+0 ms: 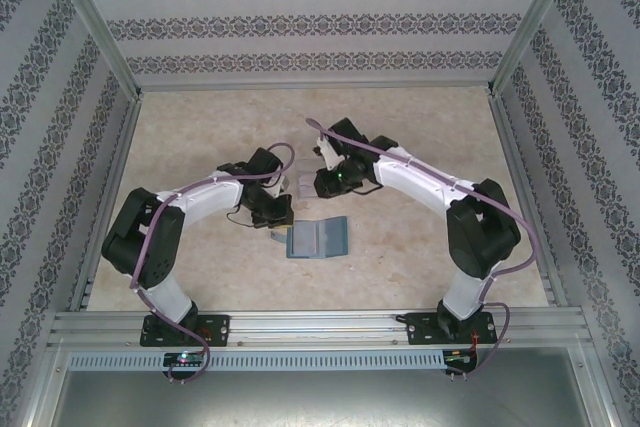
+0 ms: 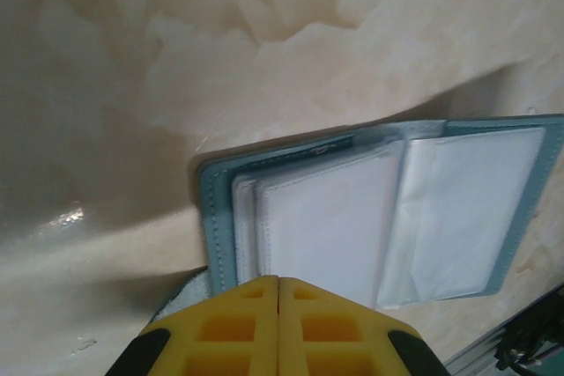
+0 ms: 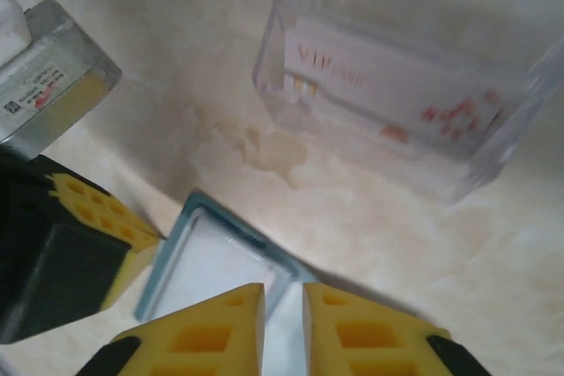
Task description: Take the credit cards out of the card holder
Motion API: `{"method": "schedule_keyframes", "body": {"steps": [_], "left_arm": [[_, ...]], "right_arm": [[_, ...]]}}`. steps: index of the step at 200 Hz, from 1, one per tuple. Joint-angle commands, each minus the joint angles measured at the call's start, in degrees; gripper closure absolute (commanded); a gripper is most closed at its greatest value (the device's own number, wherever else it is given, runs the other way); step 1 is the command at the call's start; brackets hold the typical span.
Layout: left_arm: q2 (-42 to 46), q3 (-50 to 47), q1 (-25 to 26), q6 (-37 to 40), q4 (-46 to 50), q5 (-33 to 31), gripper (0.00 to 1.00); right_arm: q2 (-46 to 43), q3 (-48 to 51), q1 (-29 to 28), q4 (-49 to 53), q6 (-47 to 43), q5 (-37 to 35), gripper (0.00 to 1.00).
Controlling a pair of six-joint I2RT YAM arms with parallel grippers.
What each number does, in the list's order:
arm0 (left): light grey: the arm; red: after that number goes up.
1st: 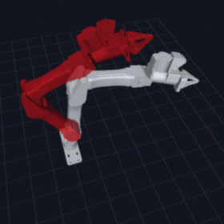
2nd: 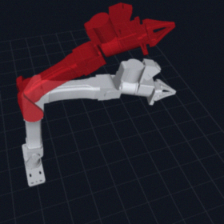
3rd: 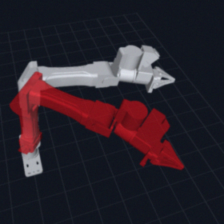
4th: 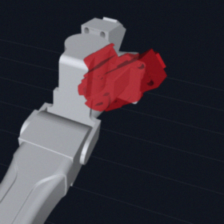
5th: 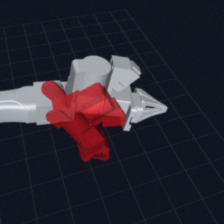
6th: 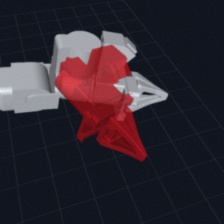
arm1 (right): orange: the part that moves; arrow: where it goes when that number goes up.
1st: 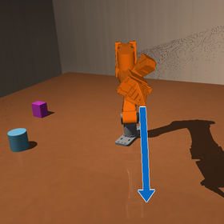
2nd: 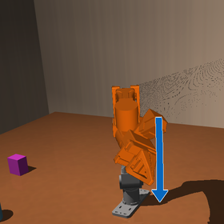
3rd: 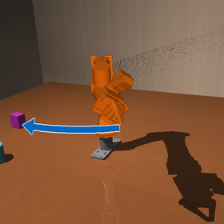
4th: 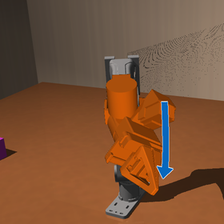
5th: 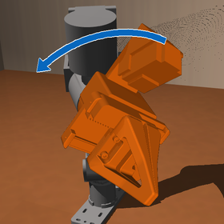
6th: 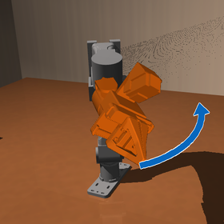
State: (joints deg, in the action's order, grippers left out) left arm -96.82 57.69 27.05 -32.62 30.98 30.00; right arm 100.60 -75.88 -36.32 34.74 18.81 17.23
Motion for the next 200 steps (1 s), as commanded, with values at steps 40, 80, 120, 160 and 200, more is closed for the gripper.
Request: {"method": "schedule_keyframes", "body": {"steps": [40, 80, 120, 160, 200], "left_arm": [[-1.80, -4.39, 0.68, -0.58, -2.39, 0.79, 0.95], [-1.84, -5.94, 0.66, -0.44, -3.18, 0.76, 0.95], [-2.08, -7.03, 0.64, -0.40, -3.85, 0.88, 0.95], [-2.04, -7.37, 0.64, -0.51, -4.16, 0.78, 0.95], [-2.22, -7.35, 0.64, -0.34, -4.10, 0.78, 0.95]], "right_arm": [[-3.94, 11.93, -3.38, -15.09, 24.70, 8.25, 0.86], [-0.47, 14.42, -4.82, -21.10, 30.93, 10.80, 0.89], [3.38, 14.20, -7.02, -25.86, 35.26, 13.06, 0.89], [5.24, 15.47, -7.90, -26.70, 37.49, 12.16, 0.88], [7.15, 16.10, -8.44, -26.82, 37.96, 12.46, 0.85]]}}
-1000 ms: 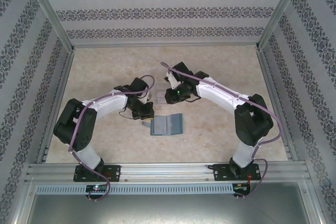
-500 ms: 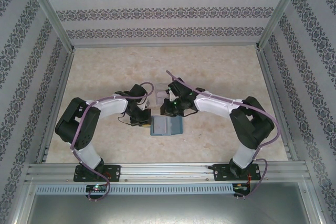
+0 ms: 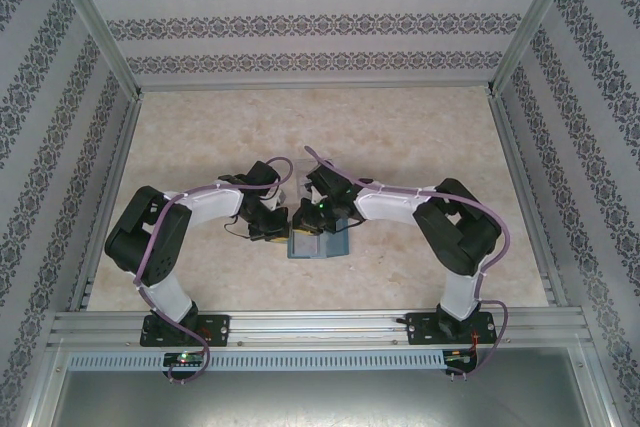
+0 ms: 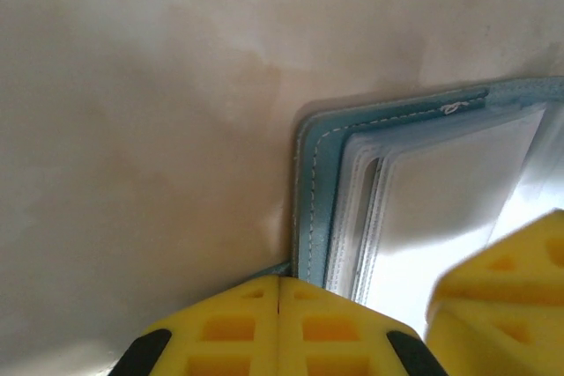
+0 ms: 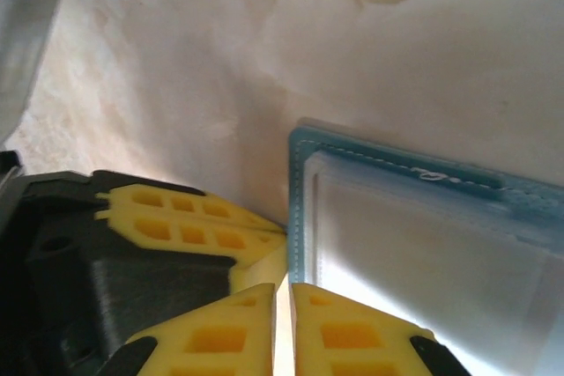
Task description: Take the credit cards out of the card holder
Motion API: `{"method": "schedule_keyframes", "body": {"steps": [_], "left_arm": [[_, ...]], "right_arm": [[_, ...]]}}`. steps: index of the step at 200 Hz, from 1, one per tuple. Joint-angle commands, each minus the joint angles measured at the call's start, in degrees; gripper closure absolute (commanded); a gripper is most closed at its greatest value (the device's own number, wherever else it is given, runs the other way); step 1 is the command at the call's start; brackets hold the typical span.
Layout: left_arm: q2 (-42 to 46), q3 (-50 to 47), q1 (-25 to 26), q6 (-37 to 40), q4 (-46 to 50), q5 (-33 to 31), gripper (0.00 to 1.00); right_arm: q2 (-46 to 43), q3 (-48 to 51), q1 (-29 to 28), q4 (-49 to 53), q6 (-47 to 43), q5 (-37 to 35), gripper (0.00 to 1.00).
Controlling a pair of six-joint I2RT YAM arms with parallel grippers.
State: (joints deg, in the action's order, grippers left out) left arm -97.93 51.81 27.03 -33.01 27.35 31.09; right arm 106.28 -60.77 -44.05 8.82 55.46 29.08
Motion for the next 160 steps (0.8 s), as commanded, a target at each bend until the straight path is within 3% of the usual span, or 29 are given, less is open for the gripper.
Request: {"method": "schedule_keyframes", "body": {"steps": [1, 52, 160], "left_arm": [[-1.11, -1.46, 0.71, 0.06, -0.46, -0.28, 0.95], [-0.90, -1.31, 0.66, -0.11, -0.11, -0.48, 0.95], [-0.95, -0.97, 0.70, 0.10, 0.33, -0.47, 0.95]], "right_arm": [[1.47, 1.00, -0.69, -0.90, 1.31, 0.62, 0.85], [2.19, 0.72, -1.30, 1.83, 0.79, -0.98, 0.78], [2.27, -7.69, -2.97, 25.34, -8.37, -14.87, 0.60]]}}
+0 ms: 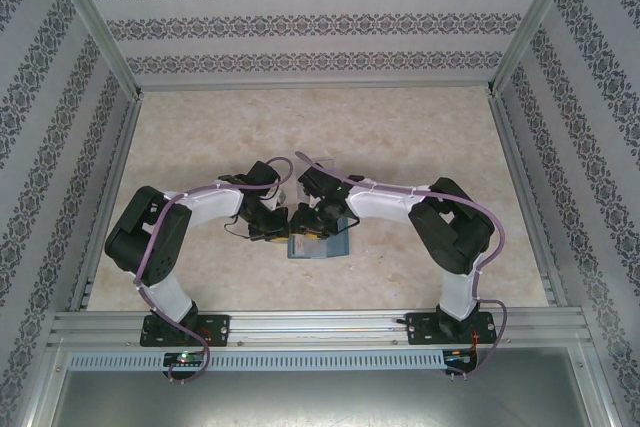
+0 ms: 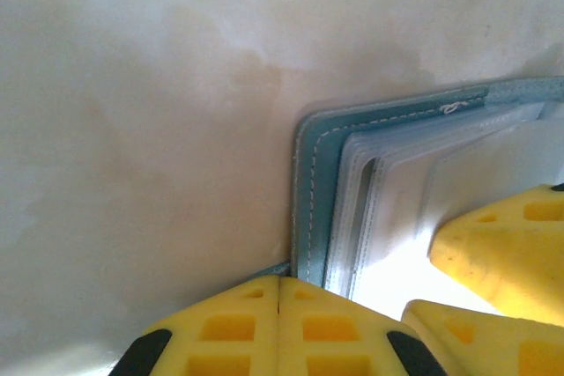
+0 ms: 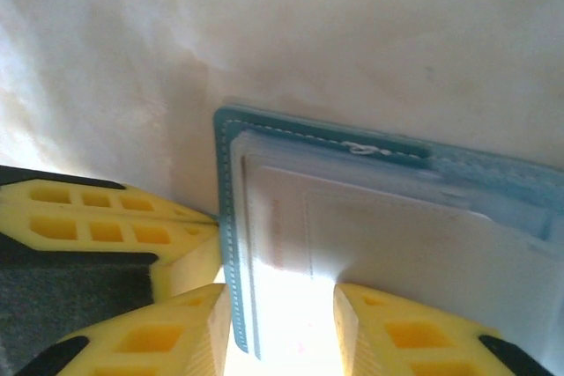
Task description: Take the credit cards out of the card holder
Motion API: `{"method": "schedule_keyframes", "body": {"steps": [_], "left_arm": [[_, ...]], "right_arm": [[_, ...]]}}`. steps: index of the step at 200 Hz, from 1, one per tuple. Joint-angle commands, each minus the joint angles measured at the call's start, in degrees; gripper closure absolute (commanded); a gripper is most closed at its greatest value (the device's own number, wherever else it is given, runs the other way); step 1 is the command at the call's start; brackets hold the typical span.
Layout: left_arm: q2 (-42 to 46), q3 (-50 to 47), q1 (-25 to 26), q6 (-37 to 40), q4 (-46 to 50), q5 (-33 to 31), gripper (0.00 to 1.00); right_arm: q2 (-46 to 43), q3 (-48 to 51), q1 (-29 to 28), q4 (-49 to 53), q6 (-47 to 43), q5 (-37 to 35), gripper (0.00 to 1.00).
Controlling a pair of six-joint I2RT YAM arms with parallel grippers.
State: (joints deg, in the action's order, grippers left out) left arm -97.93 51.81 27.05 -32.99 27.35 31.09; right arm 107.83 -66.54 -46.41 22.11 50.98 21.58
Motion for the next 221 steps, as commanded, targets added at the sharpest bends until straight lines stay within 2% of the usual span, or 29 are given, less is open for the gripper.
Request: {"method": "schedule_keyframes", "body": {"steps": [1, 50, 121, 149, 171, 192, 221], "left_arm": [[-0.95, -1.03, 0.66, 0.06, 0.33, -0.49, 0.95], [-0.89, -0.93, 0.64, -0.05, 0.42, -0.58, 0.95], [-0.86, -0.78, 0.64, -0.02, 0.77, -0.72, 0.95], [-0.83, -0.67, 0.64, 0.02, 0.92, -0.74, 0.95], [-0.95, -0.59, 0.72, -0.04, 0.92, -0.70, 0.95], [-0.95, -0.56, 0.64, -0.05, 1.03, -0.69, 0.95], [-0.95, -0.41, 0.64, -0.03, 1.03, -0.78, 0.95]], "right_arm": [[0.76, -2.01, -0.65, 12.24, -3.92, -7.53, 0.60], [0.23, -6.08, -0.92, 20.61, -7.33, -13.82, 0.51], [-0.07, -7.64, -0.99, 24.64, -8.79, -16.92, 0.44], [-1.10, -7.42, -0.83, 25.28, -8.86, -17.82, 0.47], [-1.87, -6.43, -0.36, 24.25, -8.88, -16.30, 0.58], [-2.79, -5.14, 0.26, 23.25, -8.72, -15.81, 0.63], [-3.16, -4.66, 0.89, 25.27, -9.53, -18.46, 0.60]]}}
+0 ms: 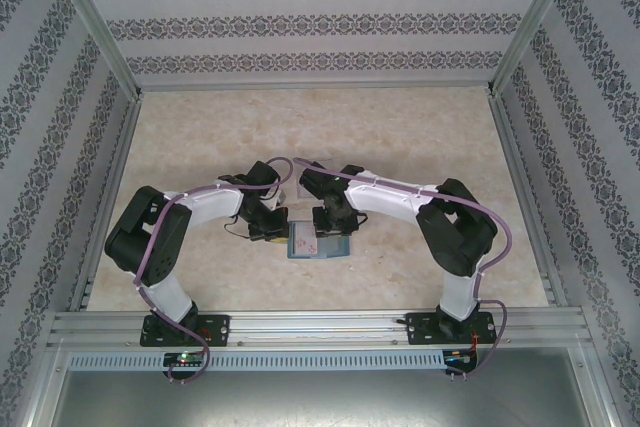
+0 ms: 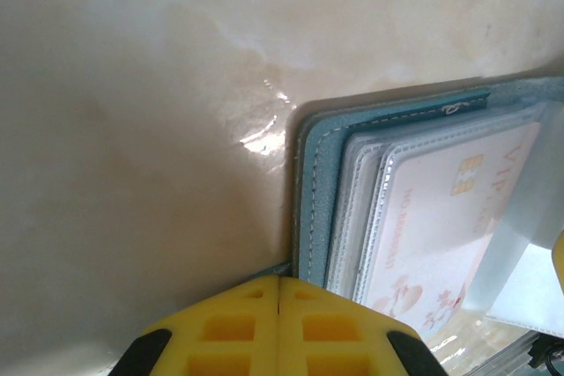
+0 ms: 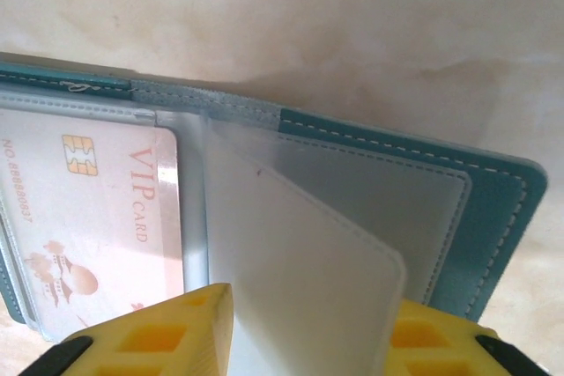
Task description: Take the credit cards out of the card holder
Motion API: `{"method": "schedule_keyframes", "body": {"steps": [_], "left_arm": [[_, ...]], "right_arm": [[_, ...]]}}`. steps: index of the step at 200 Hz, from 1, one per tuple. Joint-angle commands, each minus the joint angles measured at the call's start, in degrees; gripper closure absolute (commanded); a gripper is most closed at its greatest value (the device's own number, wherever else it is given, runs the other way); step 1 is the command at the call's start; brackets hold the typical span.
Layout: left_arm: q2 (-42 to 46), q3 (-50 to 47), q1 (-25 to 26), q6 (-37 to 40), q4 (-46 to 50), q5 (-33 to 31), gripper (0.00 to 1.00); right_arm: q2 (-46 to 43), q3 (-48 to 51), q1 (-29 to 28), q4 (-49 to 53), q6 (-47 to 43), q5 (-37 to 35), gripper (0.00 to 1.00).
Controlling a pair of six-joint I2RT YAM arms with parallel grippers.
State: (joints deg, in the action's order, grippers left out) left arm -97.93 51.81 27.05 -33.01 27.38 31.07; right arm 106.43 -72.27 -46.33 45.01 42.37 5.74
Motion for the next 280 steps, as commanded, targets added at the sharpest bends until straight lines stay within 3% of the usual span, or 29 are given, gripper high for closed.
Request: {"method": "schedule_keyframes", "body": {"steps": [1, 66, 151, 226, 280], "left_arm": [[-0.95, -0.45, 0.64, -0.02, 1.01, -0.71, 0.95], [-0.83, 0.02, 0.64, -0.03, 1.45, -0.92, 0.95], [0.78, 2.48, 0.65, 0.06, 2.85, -1.05, 0.95], [3.43, 5.20, 0.79, -1.43, 3.43, -0.51, 0.96], [1.84, 4.99, 2.94, -4.64, -1.43, 1.98, 0.97]], "right_arm": [[-1.76, 1.07, 0.85, 2.41, -0.99, -2.73, 0.60], [1.50, 2.39, 1.64, 4.65, -2.86, -7.68, 0.50], [-1.22, 0.99, 1.61, 5.69, -3.57, -7.54, 0.52], [-6.31, 0.51, 3.74, 2.75, -4.23, -0.47, 0.56], [-9.73, 8.22, 6.38, -13.20, 0.91, 13.72, 0.63]]}}
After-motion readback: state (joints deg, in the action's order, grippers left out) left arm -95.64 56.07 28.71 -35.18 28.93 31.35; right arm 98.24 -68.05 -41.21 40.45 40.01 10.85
